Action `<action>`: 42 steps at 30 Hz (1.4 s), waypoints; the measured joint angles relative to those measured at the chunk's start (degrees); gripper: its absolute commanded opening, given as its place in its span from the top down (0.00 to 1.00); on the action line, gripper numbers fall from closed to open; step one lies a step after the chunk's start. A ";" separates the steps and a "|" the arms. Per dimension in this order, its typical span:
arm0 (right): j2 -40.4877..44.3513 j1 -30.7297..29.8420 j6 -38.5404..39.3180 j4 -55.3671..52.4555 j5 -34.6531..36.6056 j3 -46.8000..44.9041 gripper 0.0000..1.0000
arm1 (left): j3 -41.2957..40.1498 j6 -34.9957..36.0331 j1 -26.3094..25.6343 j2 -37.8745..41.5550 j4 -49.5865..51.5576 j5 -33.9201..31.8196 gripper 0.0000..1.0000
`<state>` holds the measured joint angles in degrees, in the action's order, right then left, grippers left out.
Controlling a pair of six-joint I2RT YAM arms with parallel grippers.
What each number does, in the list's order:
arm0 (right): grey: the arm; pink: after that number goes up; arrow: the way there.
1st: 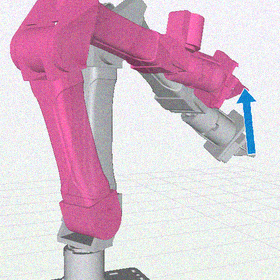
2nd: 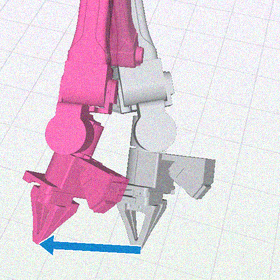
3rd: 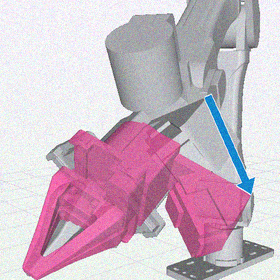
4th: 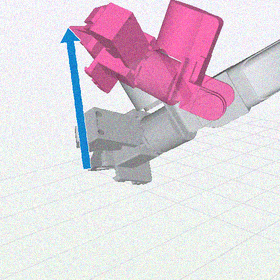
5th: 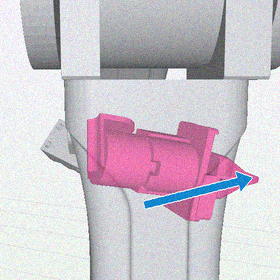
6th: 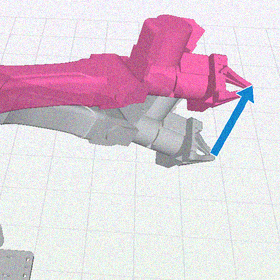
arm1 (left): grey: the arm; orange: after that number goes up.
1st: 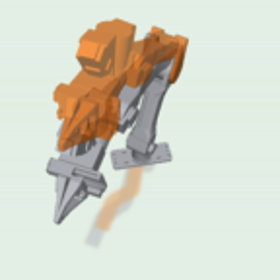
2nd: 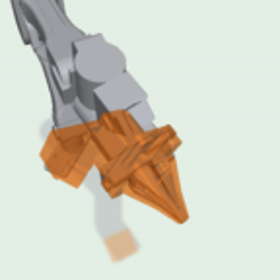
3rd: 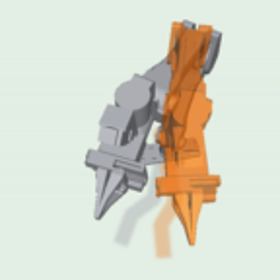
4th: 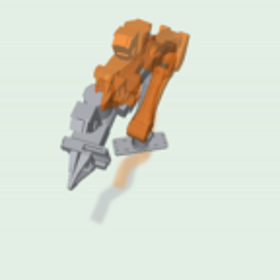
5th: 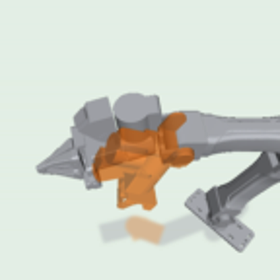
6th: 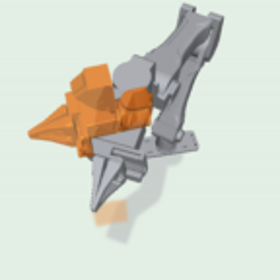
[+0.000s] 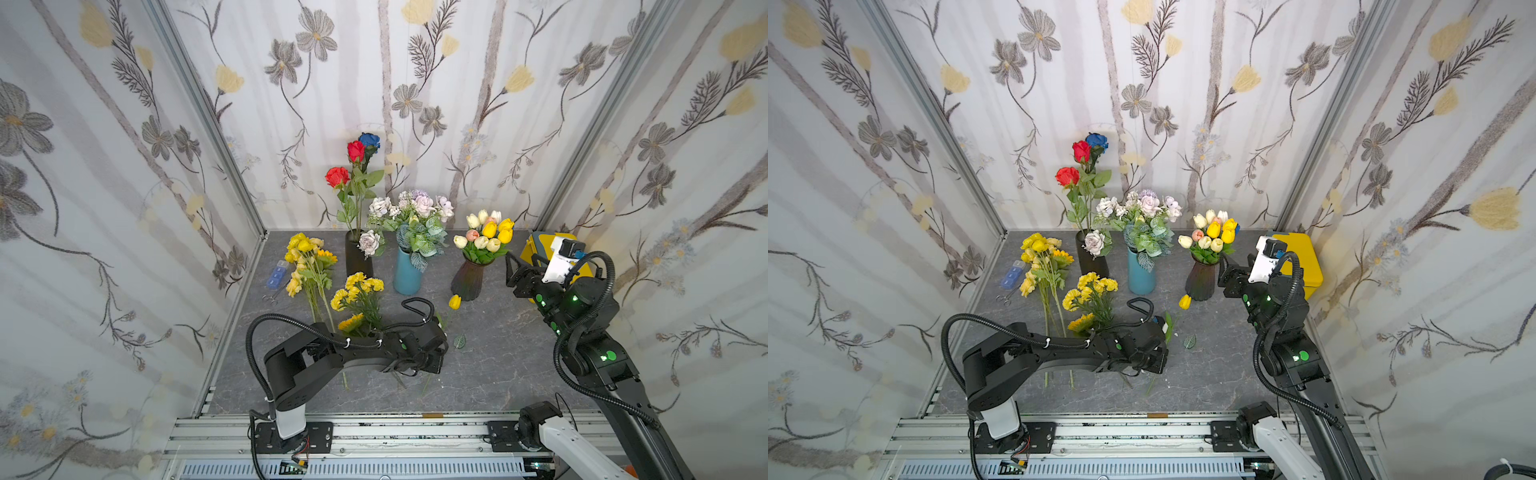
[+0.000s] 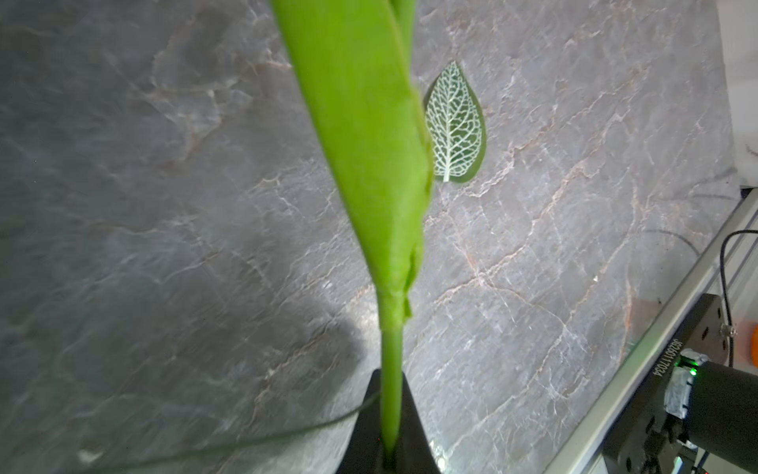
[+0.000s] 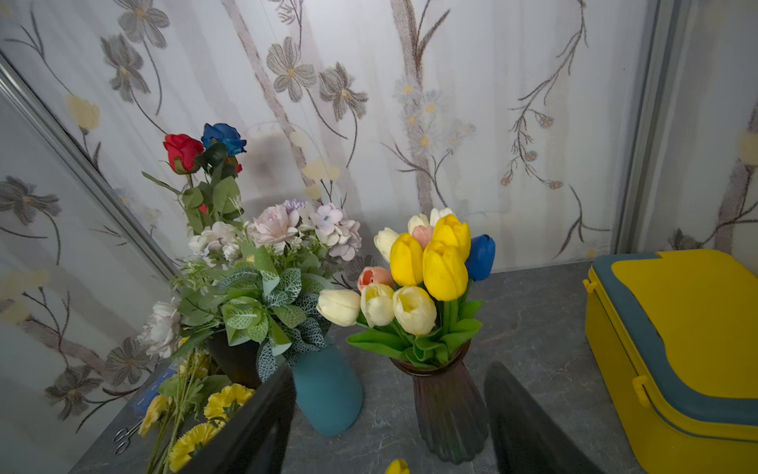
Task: Pick out yellow flowers from the vase
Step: Place the flower at the center of the board, then pick up the flower from the vase.
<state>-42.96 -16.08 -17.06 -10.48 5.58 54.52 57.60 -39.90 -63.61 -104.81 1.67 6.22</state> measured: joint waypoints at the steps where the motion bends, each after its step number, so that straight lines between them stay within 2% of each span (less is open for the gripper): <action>1: -0.44 0.85 0.00 -0.09 0.20 -0.13 0.30 | 0.31 -0.17 0.24 -0.63 0.00 -0.02 0.90; 5: -2.14 6.01 -0.68 0.09 -1.95 -1.22 0.38 | 0.31 -0.55 1.90 -0.79 -0.13 0.02 0.78; 9: -4.09 11.89 -2.40 1.36 -7.28 -2.64 0.48 | -0.44 -0.48 2.82 0.96 -0.42 -0.09 0.59; 14: -8.72 16.24 -3.93 3.50 -15.54 -1.68 0.59 | -2.73 0.96 2.69 5.31 -1.57 0.00 0.52; 22: -17.90 20.98 -3.56 8.15 -25.86 1.27 0.73 | -13.40 5.29 2.73 24.41 -8.98 -3.61 0.36; 24: -20.17 21.35 -2.80 9.16 -28.15 1.36 0.76 | -16.44 6.32 2.82 29.90 -11.08 -5.60 0.34; 28: -23.15 21.38 -0.81 9.79 -31.41 1.64 0.77 | -21.38 7.82 4.04 38.56 -13.99 -9.62 0.31; 31: -24.22 21.40 0.17 11.28 -33.27 1.64 0.79 | -24.13 8.20 5.18 42.32 -15.13 -11.54 0.30; 42: -27.02 20.57 1.31 14.12 -38.05 1.70 0.81 | -27.43 8.15 6.75 44.78 -15.56 -13.66 0.30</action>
<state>-69.97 4.49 -15.75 3.64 -32.47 56.23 30.17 -31.75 -56.86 -60.03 -13.89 -7.44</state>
